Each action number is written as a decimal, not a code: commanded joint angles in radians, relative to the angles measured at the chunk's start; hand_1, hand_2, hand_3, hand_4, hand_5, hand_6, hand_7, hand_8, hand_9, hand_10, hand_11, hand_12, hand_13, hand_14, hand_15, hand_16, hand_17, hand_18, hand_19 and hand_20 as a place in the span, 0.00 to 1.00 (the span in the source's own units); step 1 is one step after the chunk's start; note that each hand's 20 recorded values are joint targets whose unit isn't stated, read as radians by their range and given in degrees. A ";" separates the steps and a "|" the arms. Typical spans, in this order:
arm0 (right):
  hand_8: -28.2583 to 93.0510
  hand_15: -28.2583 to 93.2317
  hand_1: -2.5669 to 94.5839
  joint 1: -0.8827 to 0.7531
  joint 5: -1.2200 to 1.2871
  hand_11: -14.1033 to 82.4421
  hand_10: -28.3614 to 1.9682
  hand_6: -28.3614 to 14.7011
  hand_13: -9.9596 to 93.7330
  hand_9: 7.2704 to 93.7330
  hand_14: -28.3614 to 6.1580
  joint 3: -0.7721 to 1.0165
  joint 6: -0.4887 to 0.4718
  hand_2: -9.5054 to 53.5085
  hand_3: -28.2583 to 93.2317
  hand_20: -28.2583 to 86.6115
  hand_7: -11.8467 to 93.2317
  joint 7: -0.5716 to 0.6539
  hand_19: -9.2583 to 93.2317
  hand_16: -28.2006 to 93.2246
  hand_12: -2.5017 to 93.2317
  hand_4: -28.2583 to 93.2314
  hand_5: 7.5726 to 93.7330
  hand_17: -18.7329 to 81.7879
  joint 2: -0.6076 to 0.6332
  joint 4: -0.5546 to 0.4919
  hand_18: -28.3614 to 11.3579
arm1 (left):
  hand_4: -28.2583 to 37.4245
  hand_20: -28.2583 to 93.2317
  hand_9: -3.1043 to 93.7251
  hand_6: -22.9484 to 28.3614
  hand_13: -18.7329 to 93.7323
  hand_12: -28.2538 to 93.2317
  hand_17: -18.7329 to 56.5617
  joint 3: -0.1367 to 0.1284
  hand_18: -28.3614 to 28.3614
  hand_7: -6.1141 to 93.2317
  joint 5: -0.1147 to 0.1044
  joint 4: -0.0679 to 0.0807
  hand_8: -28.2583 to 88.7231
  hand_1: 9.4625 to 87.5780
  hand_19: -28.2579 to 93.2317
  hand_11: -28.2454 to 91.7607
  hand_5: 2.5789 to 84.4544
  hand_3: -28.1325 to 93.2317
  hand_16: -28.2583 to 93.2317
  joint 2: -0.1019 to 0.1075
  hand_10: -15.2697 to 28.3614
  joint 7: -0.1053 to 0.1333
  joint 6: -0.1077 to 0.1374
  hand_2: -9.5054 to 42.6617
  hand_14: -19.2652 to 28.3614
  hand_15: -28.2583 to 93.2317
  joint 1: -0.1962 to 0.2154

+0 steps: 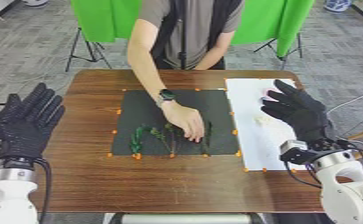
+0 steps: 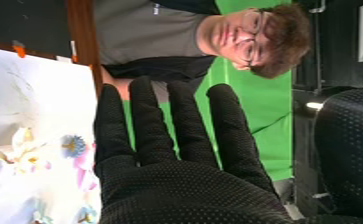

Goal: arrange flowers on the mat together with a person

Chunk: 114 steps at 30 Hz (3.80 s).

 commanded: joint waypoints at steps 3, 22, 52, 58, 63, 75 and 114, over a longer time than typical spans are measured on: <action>0.17 0.30 0.17 0.002 -0.132 0.19 0.48 0.60 0.42 0.36 0.36 -0.005 0.037 0.27 0.82 0.35 0.21 0.008 0.37 0.45 0.20 0.05 0.31 0.31 0.012 -0.008 0.26 | 0.00 0.31 0.35 0.60 0.35 0.29 0.17 0.015 0.69 0.18 -0.007 0.011 0.16 0.22 0.43 0.36 0.47 0.79 0.18 -0.013 0.63 -0.005 0.023 0.40 0.64 0.38 0.016; 0.16 0.25 0.30 0.054 -1.116 0.15 0.52 0.60 0.32 0.24 0.47 -0.044 0.000 0.09 0.83 0.34 0.21 0.212 0.35 0.43 0.20 0.05 0.21 0.31 0.082 -0.017 0.37 | 0.00 0.30 0.36 0.60 0.35 0.28 0.17 0.008 0.69 0.17 0.000 -0.003 0.16 0.22 0.43 0.36 0.46 0.79 0.18 -0.022 0.63 0.004 0.036 0.40 0.64 0.38 0.038; 0.14 0.35 0.78 0.424 -1.394 0.24 0.72 0.78 0.47 0.49 0.63 -0.469 -0.065 0.00 0.43 0.52 0.29 0.409 0.41 0.54 0.24 0.03 0.42 0.40 0.283 0.277 0.48 | 0.00 0.30 0.36 0.60 0.35 0.28 0.17 0.024 0.69 0.17 0.003 0.009 0.16 0.22 0.43 0.36 0.47 0.79 0.18 -0.032 0.63 -0.017 0.032 0.40 0.65 0.38 0.040; 0.09 0.55 0.70 0.409 -1.393 0.34 0.73 0.81 0.55 0.59 0.71 -0.488 -0.031 0.00 0.65 0.53 0.38 0.430 0.62 0.53 0.27 0.00 0.50 0.39 0.279 0.279 0.40 | 0.00 0.30 0.36 0.60 0.35 0.28 0.17 0.032 0.69 0.17 0.000 0.014 0.16 0.22 0.43 0.36 0.47 0.79 0.18 -0.027 0.63 -0.025 0.033 0.40 0.65 0.38 0.029; 0.14 0.62 0.70 0.401 -1.401 0.31 0.81 0.82 0.59 0.69 0.76 -0.512 0.036 0.00 0.68 0.55 0.48 0.439 0.67 0.64 0.49 0.00 0.54 0.39 0.281 0.281 0.37 | 0.00 0.30 0.36 0.60 0.35 0.28 0.17 0.025 0.69 0.18 -0.008 0.010 0.16 0.22 0.43 0.37 0.47 0.79 0.18 -0.030 0.63 -0.018 0.037 0.41 0.65 0.38 0.041; 0.15 0.62 0.67 0.465 -1.430 0.32 0.81 0.82 0.63 0.76 0.76 -0.544 0.197 0.01 0.76 0.54 0.56 0.425 0.66 0.67 0.55 0.00 0.60 0.41 0.310 0.182 0.37 | 0.00 0.30 0.36 0.60 0.35 0.28 0.17 0.033 0.69 0.18 -0.014 0.007 0.16 0.22 0.43 0.37 0.47 0.79 0.18 -0.035 0.63 -0.016 0.035 0.41 0.65 0.38 0.049; 0.14 0.62 0.66 1.098 -1.266 0.32 0.83 0.86 0.64 0.76 0.77 -1.238 0.080 0.00 0.80 0.53 0.54 0.271 0.66 0.68 0.54 0.00 0.59 0.41 -0.328 0.541 0.37 | 0.00 0.31 0.37 0.60 0.36 0.28 0.18 0.051 0.69 0.17 -0.058 0.019 0.16 0.27 0.43 0.37 0.47 0.63 0.18 0.010 0.64 0.006 0.108 0.54 0.65 0.39 0.012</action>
